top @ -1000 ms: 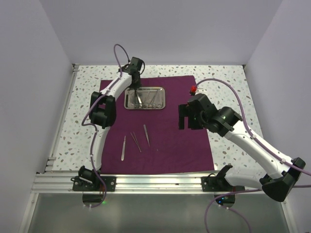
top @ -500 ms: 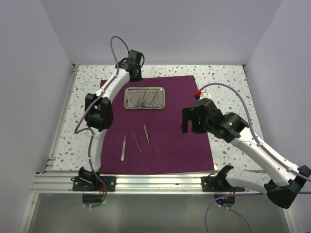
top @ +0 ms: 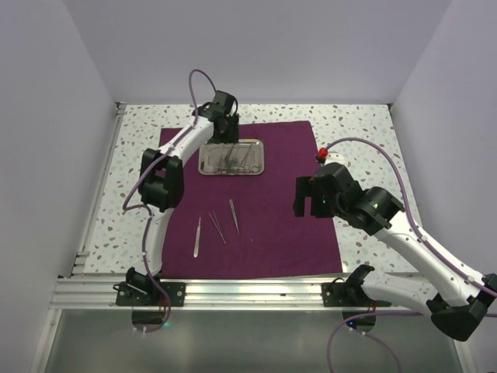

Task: Open and lay out the surgical kit
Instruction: Pick up the medical item from the container.

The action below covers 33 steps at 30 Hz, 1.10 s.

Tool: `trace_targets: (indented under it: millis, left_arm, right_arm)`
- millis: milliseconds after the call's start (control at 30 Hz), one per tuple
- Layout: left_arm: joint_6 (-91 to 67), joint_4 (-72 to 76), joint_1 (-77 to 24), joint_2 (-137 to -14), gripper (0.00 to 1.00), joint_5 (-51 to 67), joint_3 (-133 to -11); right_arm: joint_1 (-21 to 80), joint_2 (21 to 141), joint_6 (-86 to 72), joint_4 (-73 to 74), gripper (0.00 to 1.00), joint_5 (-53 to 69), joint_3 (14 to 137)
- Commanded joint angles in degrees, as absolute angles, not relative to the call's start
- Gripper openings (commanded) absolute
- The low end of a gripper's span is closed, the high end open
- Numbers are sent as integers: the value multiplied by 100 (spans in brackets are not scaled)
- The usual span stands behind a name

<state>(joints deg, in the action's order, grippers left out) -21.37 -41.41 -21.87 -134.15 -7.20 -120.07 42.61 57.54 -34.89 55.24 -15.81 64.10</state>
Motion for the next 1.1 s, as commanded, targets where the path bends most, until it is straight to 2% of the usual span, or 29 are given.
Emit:
trace_targets:
  millis: [0,367,467,567,600,633,667,833,1067]
  left_arm:
    - [-2048,-3894,-2232,-13482,64,-580,-12058]
    - [-2030,-3929,-2232,-14018,54,-606,-12568]
    - [-2021,-3955,-2232,-14176,47,-642,-12709]
    - [-2021,-3955,-2232,-14229,32,-694,-12762]
    - [-2021,-3946,-2224,-14229,20,-703,-12762]
    - [-2021,-3946,-2224,-14229,14,-712,-12779]
    - [-2021,-3946,-2224,-14229,0,-721,-12788]
    - [-2048,-3999,-2232,-14011,0,-747,-12885]
    - [-2399,-4280,-2250,-12853,0,-993,-12763]
  right_arm:
    - [4236,5616,-3577,5555,94,-1810,6363]
    - [4236,5792,-3568,5634,94,-2013,6513]
    - [4228,5871,-3551,5616,94,-2030,6521]
    - [4236,5950,-3542,5608,94,-2065,6548]
    - [4228,5968,-3542,5599,94,-2074,6557]
    - [4228,5976,-3533,5607,94,-2074,6557]
    - [4228,6011,-3533,5590,94,-2074,6565]
    - [4219,6047,-3507,5564,94,-2039,6539]
    - [4227,6056,-3419,5388,94,-1811,6416]
